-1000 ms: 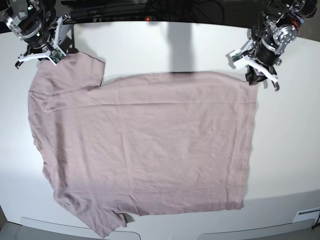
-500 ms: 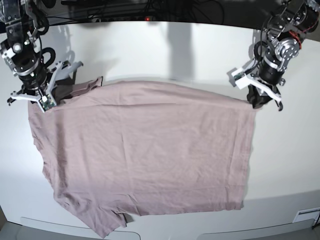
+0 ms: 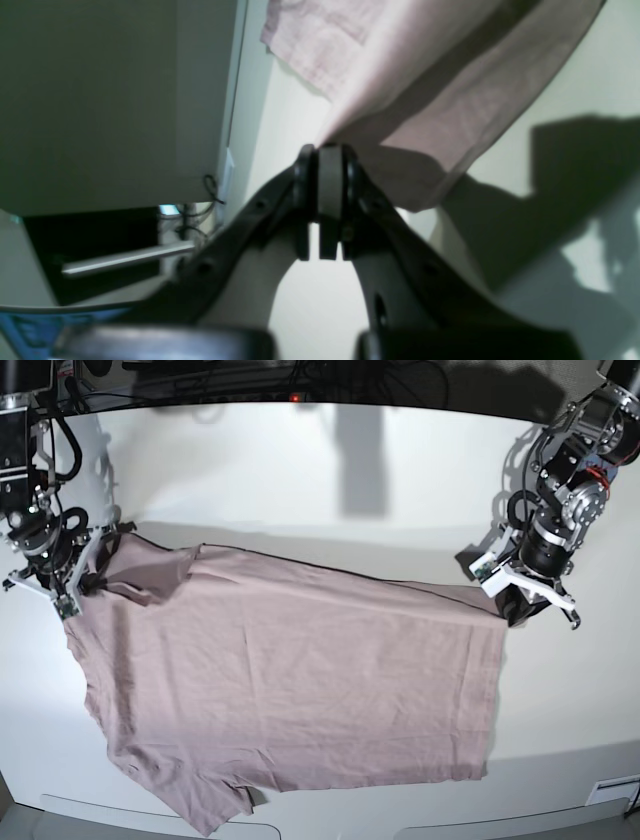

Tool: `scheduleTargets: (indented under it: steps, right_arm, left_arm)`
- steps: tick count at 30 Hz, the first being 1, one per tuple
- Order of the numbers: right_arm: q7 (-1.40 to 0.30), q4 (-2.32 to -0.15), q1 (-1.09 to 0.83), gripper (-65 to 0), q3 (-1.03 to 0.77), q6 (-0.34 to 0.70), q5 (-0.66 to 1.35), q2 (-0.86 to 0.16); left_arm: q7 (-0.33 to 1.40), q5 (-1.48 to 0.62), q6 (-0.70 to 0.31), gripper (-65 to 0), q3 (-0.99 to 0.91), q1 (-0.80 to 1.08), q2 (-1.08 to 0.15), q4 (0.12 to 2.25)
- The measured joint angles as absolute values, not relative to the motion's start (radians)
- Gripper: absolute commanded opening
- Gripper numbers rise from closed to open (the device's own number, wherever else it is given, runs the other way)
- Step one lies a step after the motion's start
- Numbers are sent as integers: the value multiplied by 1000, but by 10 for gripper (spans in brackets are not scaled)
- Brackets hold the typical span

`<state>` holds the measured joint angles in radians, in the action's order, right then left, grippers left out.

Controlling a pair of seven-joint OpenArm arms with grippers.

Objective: Fold the T-shirt properly
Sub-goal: 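Lift the shoulder edges with both grippers and pull them toward the hem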

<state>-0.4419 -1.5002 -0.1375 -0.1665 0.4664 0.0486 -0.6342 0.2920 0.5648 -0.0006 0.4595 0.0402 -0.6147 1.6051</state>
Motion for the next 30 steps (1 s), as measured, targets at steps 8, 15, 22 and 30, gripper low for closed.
scheduleTargets:
  steps: [8,15,22,30]
  right_arm:
    - [-439,-1477,-14,-650,-139,502,84,-635]
    - [-424,-1351,114,-650,70,491,24,-631]
    - [-424,-1254,299,-650,190,438,3,-636]
    - [-425,-1135,389,-650,193,442,2,-602]
  left_arm:
    - [291,522,0,-650,459,22,-615,1604]
    - [269,454,1,-650,459,17,-582,1604]
    - [263,454,1,-650,459,-43,-490,1503]
    - [216,462,0,-650,459,-133,-449,1248]
